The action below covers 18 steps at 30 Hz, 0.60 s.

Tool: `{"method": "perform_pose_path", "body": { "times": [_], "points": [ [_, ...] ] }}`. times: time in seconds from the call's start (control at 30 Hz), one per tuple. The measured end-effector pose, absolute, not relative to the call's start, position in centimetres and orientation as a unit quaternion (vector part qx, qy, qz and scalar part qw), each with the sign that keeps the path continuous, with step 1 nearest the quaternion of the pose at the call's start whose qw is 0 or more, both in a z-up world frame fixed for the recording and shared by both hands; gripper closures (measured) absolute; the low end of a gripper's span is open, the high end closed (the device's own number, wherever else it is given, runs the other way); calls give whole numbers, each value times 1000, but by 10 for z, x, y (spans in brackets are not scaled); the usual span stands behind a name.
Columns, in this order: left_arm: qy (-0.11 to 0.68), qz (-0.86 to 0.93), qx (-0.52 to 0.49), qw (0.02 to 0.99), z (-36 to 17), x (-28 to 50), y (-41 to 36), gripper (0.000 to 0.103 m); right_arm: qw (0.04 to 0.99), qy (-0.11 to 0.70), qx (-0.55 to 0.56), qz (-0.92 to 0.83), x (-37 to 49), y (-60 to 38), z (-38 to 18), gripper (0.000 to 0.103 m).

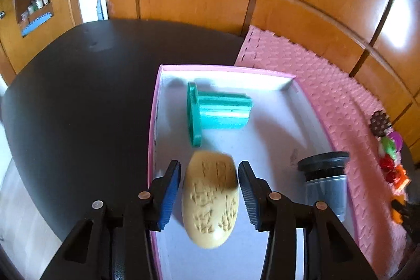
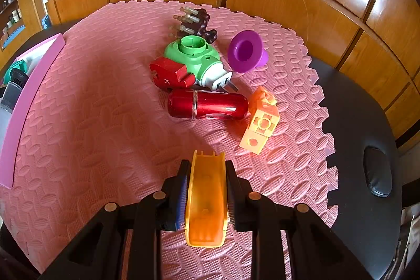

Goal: Organize rigid objects
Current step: 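Place the yellow oval piece in the tray and open the left gripper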

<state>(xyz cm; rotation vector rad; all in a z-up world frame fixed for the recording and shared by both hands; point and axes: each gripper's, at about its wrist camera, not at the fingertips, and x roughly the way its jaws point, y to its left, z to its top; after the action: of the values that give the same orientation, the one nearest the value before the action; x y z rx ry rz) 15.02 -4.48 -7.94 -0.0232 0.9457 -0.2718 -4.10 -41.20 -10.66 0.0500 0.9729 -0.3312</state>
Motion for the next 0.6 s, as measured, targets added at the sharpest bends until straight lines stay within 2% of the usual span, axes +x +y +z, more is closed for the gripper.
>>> {"method": "perform_pose_path", "body": {
  "times": [0.07,0.23,0.37,0.6],
  "points": [
    [440,-129,-11,888,-72,143,-43,44,871,465,21,-158,-41,-412,-107,79],
    [423,-113,-10,899,-62,128,-35,42,871,464,5,-161,-40,-408,-107,79],
    [415,-99,-18,904,-56,106,-25,34,871,464,-3,-163,-41,-406,-107,79],
    [397,-93,-12,913,-49,80,-18,33,869,464,-15,-171,-40,-402,-107,79]
  ]
}}
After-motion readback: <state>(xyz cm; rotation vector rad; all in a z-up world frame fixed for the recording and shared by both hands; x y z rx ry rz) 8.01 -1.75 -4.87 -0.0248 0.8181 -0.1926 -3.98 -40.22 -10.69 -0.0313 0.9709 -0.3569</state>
